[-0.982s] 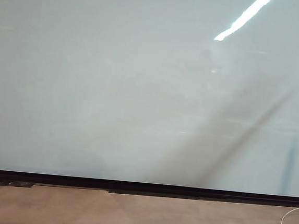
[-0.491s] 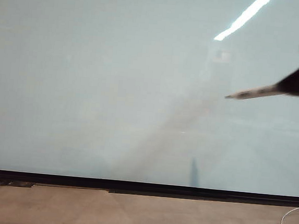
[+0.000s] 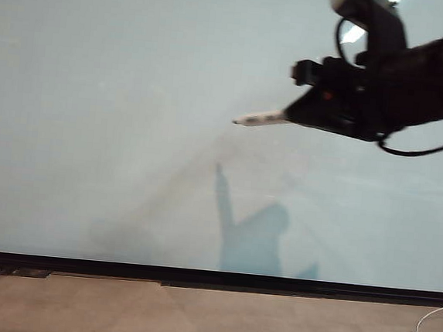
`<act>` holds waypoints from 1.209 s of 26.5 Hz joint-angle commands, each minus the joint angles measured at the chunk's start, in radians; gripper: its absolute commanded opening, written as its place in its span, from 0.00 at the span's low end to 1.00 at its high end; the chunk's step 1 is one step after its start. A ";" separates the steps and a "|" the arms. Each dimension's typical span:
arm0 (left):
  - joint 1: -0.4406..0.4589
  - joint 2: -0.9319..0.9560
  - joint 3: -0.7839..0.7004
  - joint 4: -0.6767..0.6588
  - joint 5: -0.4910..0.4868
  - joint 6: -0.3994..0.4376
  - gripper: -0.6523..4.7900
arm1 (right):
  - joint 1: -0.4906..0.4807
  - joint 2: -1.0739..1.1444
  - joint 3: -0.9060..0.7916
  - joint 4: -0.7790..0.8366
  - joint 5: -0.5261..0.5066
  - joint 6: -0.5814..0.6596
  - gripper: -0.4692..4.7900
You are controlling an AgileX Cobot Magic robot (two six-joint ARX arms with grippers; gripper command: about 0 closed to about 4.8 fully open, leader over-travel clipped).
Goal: Pick up the pen on the shelf to the right of the whiteboard and draw a straight line.
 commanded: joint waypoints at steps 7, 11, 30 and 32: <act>0.000 0.000 0.003 0.013 0.003 0.001 0.11 | 0.042 0.182 0.136 0.026 -0.092 0.006 0.08; 0.000 0.000 0.003 0.013 0.003 0.001 0.11 | 0.043 0.258 0.182 0.069 -0.104 0.006 0.08; 0.000 0.000 0.003 0.013 0.003 0.001 0.11 | 0.043 0.409 0.296 0.158 -0.130 0.011 0.08; 0.000 0.000 0.003 0.013 0.003 0.001 0.11 | 0.043 0.413 0.297 0.156 -0.122 0.010 0.08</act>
